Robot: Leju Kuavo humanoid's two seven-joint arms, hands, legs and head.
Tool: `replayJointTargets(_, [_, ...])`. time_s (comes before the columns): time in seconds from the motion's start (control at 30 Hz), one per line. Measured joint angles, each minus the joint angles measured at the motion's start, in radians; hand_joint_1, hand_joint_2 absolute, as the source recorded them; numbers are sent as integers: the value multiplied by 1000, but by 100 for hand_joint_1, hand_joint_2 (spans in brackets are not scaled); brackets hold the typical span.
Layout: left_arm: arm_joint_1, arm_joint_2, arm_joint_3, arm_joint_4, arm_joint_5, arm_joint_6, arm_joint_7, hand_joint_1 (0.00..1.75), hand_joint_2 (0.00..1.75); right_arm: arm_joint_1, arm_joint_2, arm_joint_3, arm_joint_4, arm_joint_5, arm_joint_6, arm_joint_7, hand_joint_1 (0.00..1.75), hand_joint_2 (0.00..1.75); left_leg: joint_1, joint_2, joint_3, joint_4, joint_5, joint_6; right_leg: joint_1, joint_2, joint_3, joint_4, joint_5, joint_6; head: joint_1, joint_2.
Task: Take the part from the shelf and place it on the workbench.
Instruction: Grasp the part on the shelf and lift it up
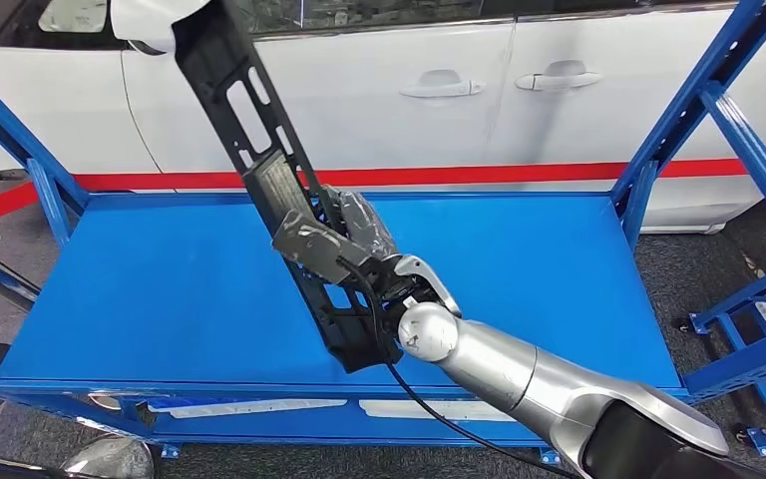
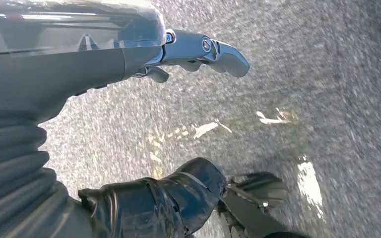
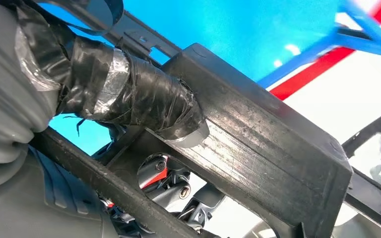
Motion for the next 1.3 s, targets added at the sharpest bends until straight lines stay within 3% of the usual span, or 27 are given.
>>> replayJointTargets(0.07, [-2,-1,-1,0,0,5,3,0,175,4,2,-16,-8,-68,-21,-21,175,175,-2,-1,62,-123,46,7,3,3,-4,4,1,4,0,0])
replayJointTargets(0.1, [-3,-2,-1,0,0,6,4,0,175,5,3,-24,-11,-83,-27,-27,175,175,-4,-2,76,-154,54,11,5,4,-7,6,3,9,1,0])
replayJointTargets(0.2, [-4,-5,-3,0,0,8,6,0,175,11,5,-39,-19,-123,-40,-43,175,175,-5,-3,73,-165,66,29,6,5,-13,5,10,27,1,0])
replayJointTargets(0.23, [-4,-8,-3,0,0,9,7,0,175,14,5,-43,-22,-144,-46,-51,175,175,-3,-1,71,-168,72,37,6,4,-16,14,-2,32,2,0])
replayJointTargets(0.3, [-4,-11,-4,0,0,13,8,0,175,19,5,-52,-27,-188,-58,-70,175,175,1,2,62,-175,87,52,5,4,-41,85,-68,40,6,0])
replayJointTargets(0.37, [-5,-12,-4,0,0,18,9,0,175,23,4,-60,-31,-220,-67,-84,175,175,-1,2,45,-174,98,59,4,3,-80,213,-151,45,10,0])
replayJointTargets(0.4, [-5,-12,-4,0,0,19,9,0,175,27,4,-63,-32,-228,-70,-87,175,175,-2,2,36,-172,104,59,4,3,-91,262,-173,46,10,0])
replayJointTargets(0.43, [-5,-12,-4,0,0,20,10,0,175,31,4,-65,-33,-233,-72,-88,175,175,-2,2,26,-169,109,59,4,3,-85,278,-175,47,10,0])
replayJointTargets(0.47, [-5,-12,-4,0,0,20,10,0,175,34,4,-66,-35,-236,-73,-88,175,175,-2,2,16,-166,115,57,3,3,-60,255,-158,46,10,0])
replayJointTargets(0.57, [-5,-15,-4,0,0,20,11,0,175,36,5,-69,-43,-251,-72,-91,175,175,-3,2,-6,-159,131,47,6,3,71,60,-98,37,10,0])
replayJointTargets(0.63, [-6,-16,-5,0,0,21,12,0,175,36,5,-73,-50,-286,-73,-103,175,175,-5,1,-11,-161,144,35,10,4,106,-6,-89,32,11,0])
replayJointTargets(0.7, [-5,-16,-5,0,1,24,13,0,175,36,5,-74,-54,-336,-78,-121,175,175,-4,0,-13,-167,157,22,11,3,98,-15,-73,23,14,0])
replayJointTargets(0.73, [-5,-16,-5,0,3,25,14,0,175,36,5,-74,-54,-359,-82,-130,175,175,-3,0,-19,-164,150,16,9,2,92,-19,-64,17,15,0])
replayJointTargets(0.8, [-3,-16,-6,1,6,27,15,0,175,37,4,-74,-56,-389,-87,-144,175,175,-1,0,-41,-113,82,5,3,-2,74,-24,-42,2,11,0])
replayJointTargets(0.87, [-2,-16,-6,1,8,28,16,0,175,39,3,-74,-58,-407,-91,-156,175,175,1,0,-71,6,-17,-3,3,-2,49,-22,-23,-5,7,0])
replayJointTargets(0.9, [-3,-17,-7,1,8,28,17,0,175,41,2,-74,-58,-414,-92,-161,175,175,2,0,-80,64,-43,-7,3,-2,35,-20,-14,-5,7,0])
replayJointTargets(0.93, [-4,-17,-7,1,9,28,17,0,175,44,1,-74,-60,-419,-92,-166,175,175,2,0,-78,101,-46,-9,4,-2,20,-17,-5,-4,7,0])
replayJointTargets(0.97, [-5,-17,-9,1,9,27,18,0,175,47,-1,-74,-62,-424,-90,-173,175,175,2,0,-60,105,-28,-9,4,-3,6,-13,2,-2,7,0])
replayJointTargets(1.0, [-6,-17,-11,1,10,27,18,0,175,51,-2,-75,-65,-428,-88,-182,175,175,2,0,-25,74,1,-8,4,-2,-7,-7,8,0,7,0])
replayJointTargets(1.07, [-7,-17,-15,1,11,28,19,0,175,54,-7,-76,-75,-430,-83,-200,175,175,0,0,74,-58,25,-1,4,-2,-29,5,18,7,7,0])
replayJointTargets(1.13, [-8,-16,-19,1,11,29,20,0,175,55,-11,-81,-84,-428,-82,-211,175,175,-6,-3,135,-153,13,11,6,-2,-39,9,30,18,8,0])
replayJointTargets(1.23, [-8,-16,-28,1,13,30,20,0,175,58,-17,-87,-95,-421,-81,-219,175,175,-8,-1,131,-177,28,32,6,0,-46,6,43,36,7,0])
replayJointTargets(1.3, [-9,-17,-30,1,15,30,20,0,175,62,-23,-90,-102,-418,-77,-222,175,175,-2,5,114,-185,50,52,6,2,-65,53,-13,45,11,0])
